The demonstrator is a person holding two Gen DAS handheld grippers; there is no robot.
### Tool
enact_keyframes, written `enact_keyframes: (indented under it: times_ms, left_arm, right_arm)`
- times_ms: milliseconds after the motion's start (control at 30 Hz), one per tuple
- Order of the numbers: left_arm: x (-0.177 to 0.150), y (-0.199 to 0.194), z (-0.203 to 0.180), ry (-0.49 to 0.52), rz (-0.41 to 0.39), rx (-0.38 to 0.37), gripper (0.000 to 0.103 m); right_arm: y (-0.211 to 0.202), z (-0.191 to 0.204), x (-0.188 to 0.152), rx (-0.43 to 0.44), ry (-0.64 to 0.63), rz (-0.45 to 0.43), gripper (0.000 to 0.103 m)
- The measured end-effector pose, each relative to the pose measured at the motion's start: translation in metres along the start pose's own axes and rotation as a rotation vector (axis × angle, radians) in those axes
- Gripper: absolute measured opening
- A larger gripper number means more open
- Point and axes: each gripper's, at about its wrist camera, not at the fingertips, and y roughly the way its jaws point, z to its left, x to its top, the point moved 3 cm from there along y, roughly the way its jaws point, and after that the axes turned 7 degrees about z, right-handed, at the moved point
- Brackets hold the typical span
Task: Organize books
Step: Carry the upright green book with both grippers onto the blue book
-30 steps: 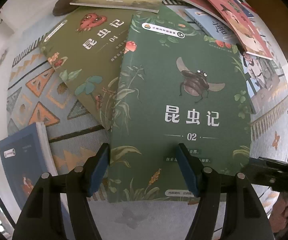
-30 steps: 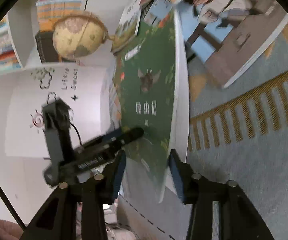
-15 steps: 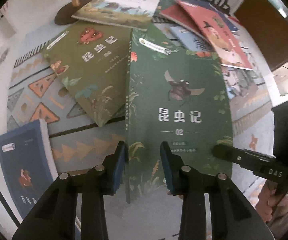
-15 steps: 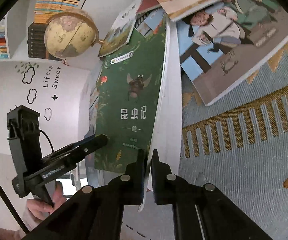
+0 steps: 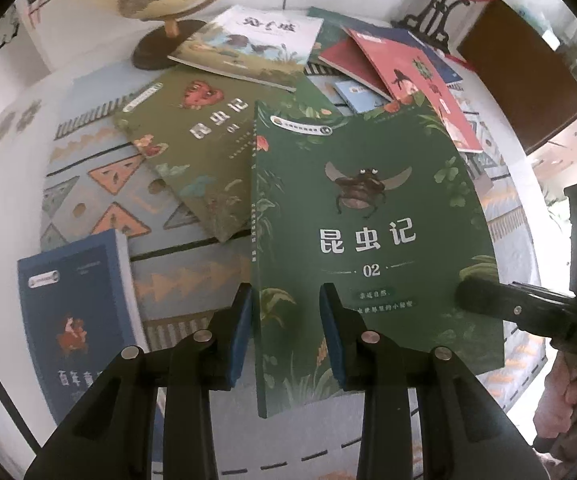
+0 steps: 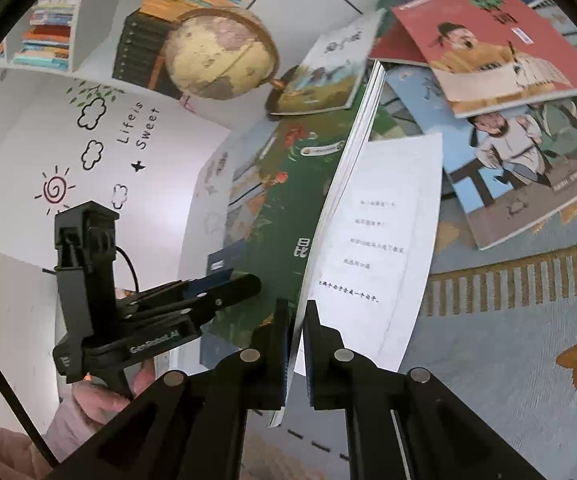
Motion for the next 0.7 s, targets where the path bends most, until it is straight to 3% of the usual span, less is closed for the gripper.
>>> enact_keyframes:
  times_ms: [333, 700]
  left_arm:
    - [-0.010, -0.032, 0.028, -0.071, -0.059, -0.001, 0.030]
    - [-0.038, -0.064, 0.086, -0.191, -0.115, 0.015, 0.030]
  right_arm:
    - [0.015, 0.048, 0.004, 0.028, -0.097, 0.028, 0.008]
    - [0.057, 0.102, 0.007, 0.062, -0.208, 0.088, 0.008]
